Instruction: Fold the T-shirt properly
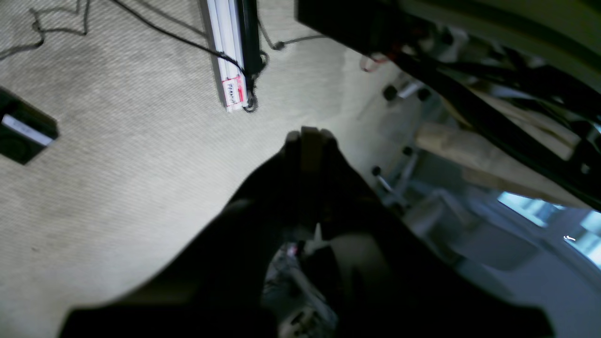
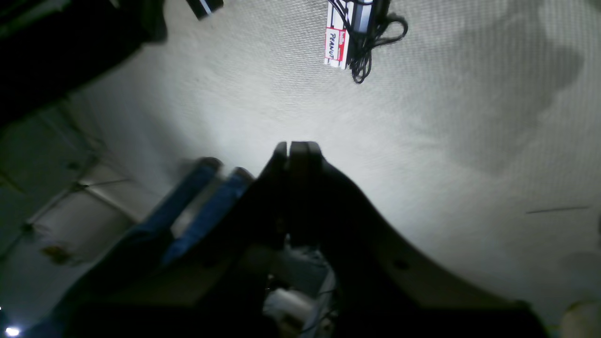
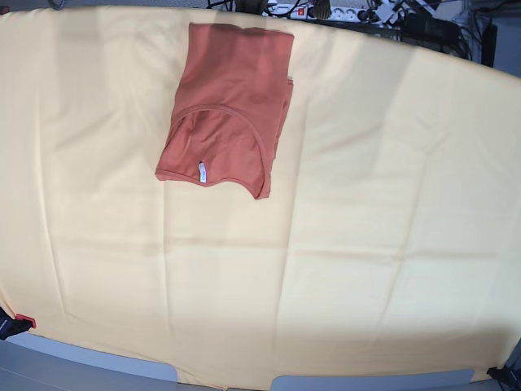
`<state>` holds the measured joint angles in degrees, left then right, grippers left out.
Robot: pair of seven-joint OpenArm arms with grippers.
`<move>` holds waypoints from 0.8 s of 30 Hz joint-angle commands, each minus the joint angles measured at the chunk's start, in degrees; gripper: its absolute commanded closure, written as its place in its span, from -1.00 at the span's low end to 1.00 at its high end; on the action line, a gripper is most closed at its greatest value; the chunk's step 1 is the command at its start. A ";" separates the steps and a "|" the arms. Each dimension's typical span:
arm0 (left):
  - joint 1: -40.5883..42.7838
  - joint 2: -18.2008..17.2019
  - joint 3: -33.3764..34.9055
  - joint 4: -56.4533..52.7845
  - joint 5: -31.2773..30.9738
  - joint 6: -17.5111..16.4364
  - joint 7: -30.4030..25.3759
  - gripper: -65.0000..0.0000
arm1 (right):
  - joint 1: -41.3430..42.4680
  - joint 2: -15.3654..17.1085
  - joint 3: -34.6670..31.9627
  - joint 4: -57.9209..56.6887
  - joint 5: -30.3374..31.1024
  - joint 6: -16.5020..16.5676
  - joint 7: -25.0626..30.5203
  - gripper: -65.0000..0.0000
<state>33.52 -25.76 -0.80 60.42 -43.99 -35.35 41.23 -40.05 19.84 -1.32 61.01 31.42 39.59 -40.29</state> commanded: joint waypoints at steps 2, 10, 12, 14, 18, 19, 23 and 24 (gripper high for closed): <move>-0.90 0.55 0.98 -1.64 4.70 -0.59 -5.35 1.00 | 0.31 0.00 -2.03 -1.49 -4.35 -2.58 4.98 1.00; -4.63 3.19 10.64 -10.80 23.47 12.76 -31.06 1.00 | 7.39 -5.46 -8.26 -11.43 -23.78 -15.80 24.68 1.00; -6.03 3.96 13.86 -14.21 25.83 18.34 -36.74 1.00 | 9.44 -6.78 -9.33 -14.97 -28.02 -19.56 28.70 1.00; -7.82 5.33 15.98 -17.94 26.18 23.63 -40.63 1.00 | 11.23 -7.80 -10.12 -18.47 -31.34 -23.23 32.33 1.00; -11.54 9.66 16.39 -25.64 25.99 27.96 -47.63 1.00 | 14.47 -8.90 -10.47 -23.52 -32.54 -25.22 36.68 1.00; -12.35 10.82 16.24 -27.30 25.97 28.00 -49.00 1.00 | 15.10 -9.09 -10.47 -24.00 -32.54 -25.03 36.70 1.00; -14.51 15.15 15.23 -31.08 26.03 27.93 -50.25 1.00 | 16.35 -10.19 -10.47 -24.11 -32.52 -24.00 36.68 1.00; -14.51 15.87 15.23 -31.28 26.01 27.93 -50.25 1.00 | 16.55 -10.60 -10.47 -24.11 -32.54 -24.00 36.68 1.00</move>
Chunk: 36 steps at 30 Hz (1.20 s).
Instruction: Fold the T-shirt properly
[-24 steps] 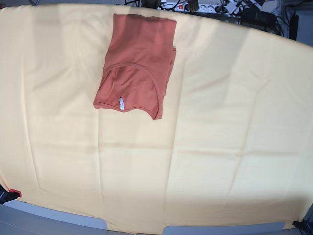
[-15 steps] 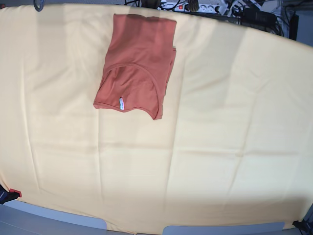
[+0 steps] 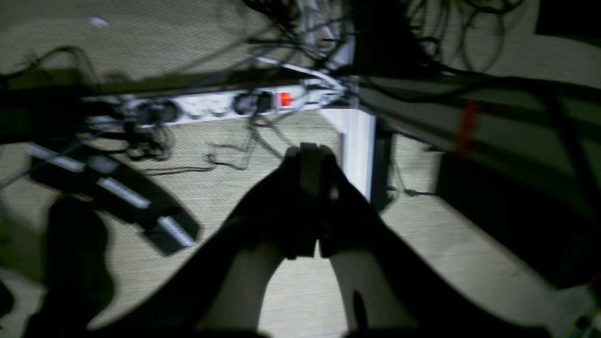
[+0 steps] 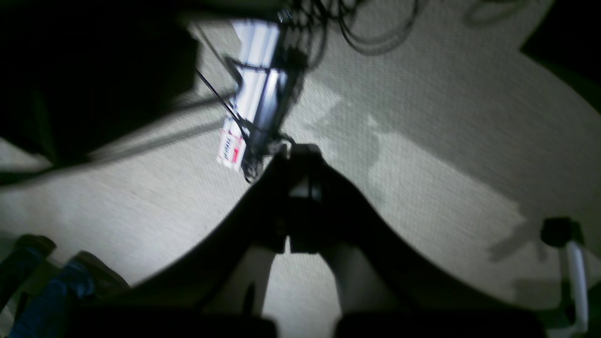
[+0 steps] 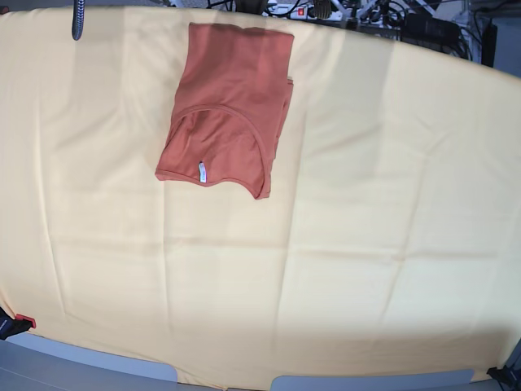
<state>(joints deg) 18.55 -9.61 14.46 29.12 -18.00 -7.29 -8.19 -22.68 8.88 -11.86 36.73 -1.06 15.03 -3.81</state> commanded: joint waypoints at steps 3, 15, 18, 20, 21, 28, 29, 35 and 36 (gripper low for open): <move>0.55 1.18 -0.02 -0.02 0.00 1.25 -0.79 1.00 | -0.63 -0.98 0.07 0.17 -0.07 -0.76 0.26 1.00; 0.66 1.51 -0.02 -1.88 -0.04 3.06 -0.44 1.00 | -0.61 -3.85 0.07 0.17 -0.09 0.59 1.68 1.00; 0.66 1.51 -0.02 -1.88 -0.02 3.06 -0.42 1.00 | -0.61 -3.82 0.07 0.17 -0.09 0.59 1.68 1.00; 0.66 1.51 -0.02 -1.88 -0.04 3.06 -0.39 1.00 | -0.68 -3.80 0.07 0.17 -0.07 0.61 1.66 1.00; 0.63 1.51 -0.02 -1.86 -0.04 3.06 -0.42 1.00 | -0.72 -3.80 0.07 0.17 -0.07 0.59 1.62 1.00; -0.15 1.53 -0.02 -1.81 -0.02 3.04 -0.37 1.00 | -1.27 -3.80 0.07 0.15 -0.94 1.86 -0.74 1.00; -0.15 1.53 -0.02 -1.81 -0.02 3.04 -0.37 1.00 | -1.20 -3.80 0.07 0.15 -0.94 1.92 -1.77 1.00; -0.15 1.86 -0.02 -1.81 -0.02 3.04 -0.37 1.00 | -0.33 -3.80 0.07 0.15 -0.70 1.84 -5.57 1.00; -0.15 1.86 -0.02 -1.81 -0.02 3.02 -0.35 1.00 | -0.35 -3.80 0.07 0.15 -0.72 1.79 -5.62 1.00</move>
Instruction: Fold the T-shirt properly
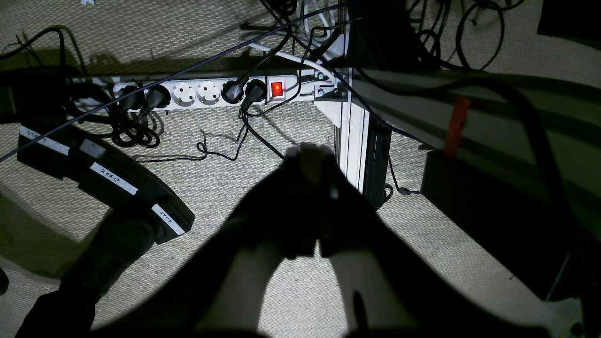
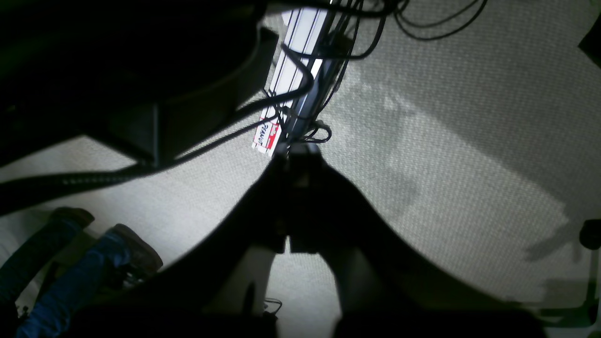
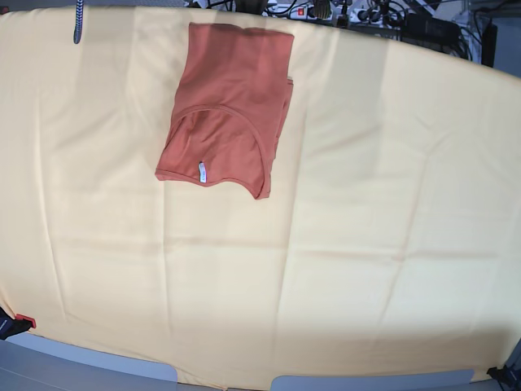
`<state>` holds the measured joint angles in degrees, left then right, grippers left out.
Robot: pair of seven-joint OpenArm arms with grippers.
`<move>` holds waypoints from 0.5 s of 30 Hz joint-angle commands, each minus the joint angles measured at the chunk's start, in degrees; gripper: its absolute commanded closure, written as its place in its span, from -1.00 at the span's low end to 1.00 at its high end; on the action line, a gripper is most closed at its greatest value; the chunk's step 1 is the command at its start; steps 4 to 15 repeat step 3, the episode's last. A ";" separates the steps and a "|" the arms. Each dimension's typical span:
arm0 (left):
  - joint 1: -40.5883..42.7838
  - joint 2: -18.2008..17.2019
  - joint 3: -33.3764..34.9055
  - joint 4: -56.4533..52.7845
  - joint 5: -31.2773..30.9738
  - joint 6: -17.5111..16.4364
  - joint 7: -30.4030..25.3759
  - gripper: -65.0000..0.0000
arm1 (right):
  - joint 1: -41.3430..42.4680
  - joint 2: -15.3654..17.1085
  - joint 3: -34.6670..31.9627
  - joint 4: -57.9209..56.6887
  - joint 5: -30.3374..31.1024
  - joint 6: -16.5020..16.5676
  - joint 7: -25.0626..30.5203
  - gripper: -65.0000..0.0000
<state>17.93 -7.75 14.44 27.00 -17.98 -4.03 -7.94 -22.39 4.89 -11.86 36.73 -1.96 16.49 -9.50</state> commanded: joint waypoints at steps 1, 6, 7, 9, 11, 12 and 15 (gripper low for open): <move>0.46 0.00 0.00 0.31 -0.04 -0.24 -0.59 1.00 | -0.61 0.20 0.07 0.15 0.17 0.20 0.13 1.00; 0.46 -0.02 0.00 0.31 -0.04 -0.24 -0.59 1.00 | -0.61 0.20 0.07 0.15 0.20 0.15 0.92 1.00; 0.46 -0.02 0.00 0.31 -0.04 -0.24 -0.59 1.00 | -0.61 0.20 0.07 0.15 0.20 0.15 0.92 1.00; 0.46 -0.02 0.00 0.31 -0.04 -0.24 -0.59 1.00 | -0.61 0.20 0.07 0.15 0.20 0.15 0.92 1.00; 0.46 -0.02 0.00 0.31 -0.04 -0.24 -0.59 1.00 | -0.61 0.20 0.07 0.15 0.20 0.15 0.92 1.00; 0.46 -0.02 0.00 0.31 -0.04 -0.24 -0.59 1.00 | -0.61 0.20 0.07 0.15 0.20 0.15 0.92 1.00; 0.46 -0.02 0.00 0.31 -0.04 -0.24 -0.59 1.00 | -0.61 0.20 0.07 0.15 0.20 0.15 0.92 1.00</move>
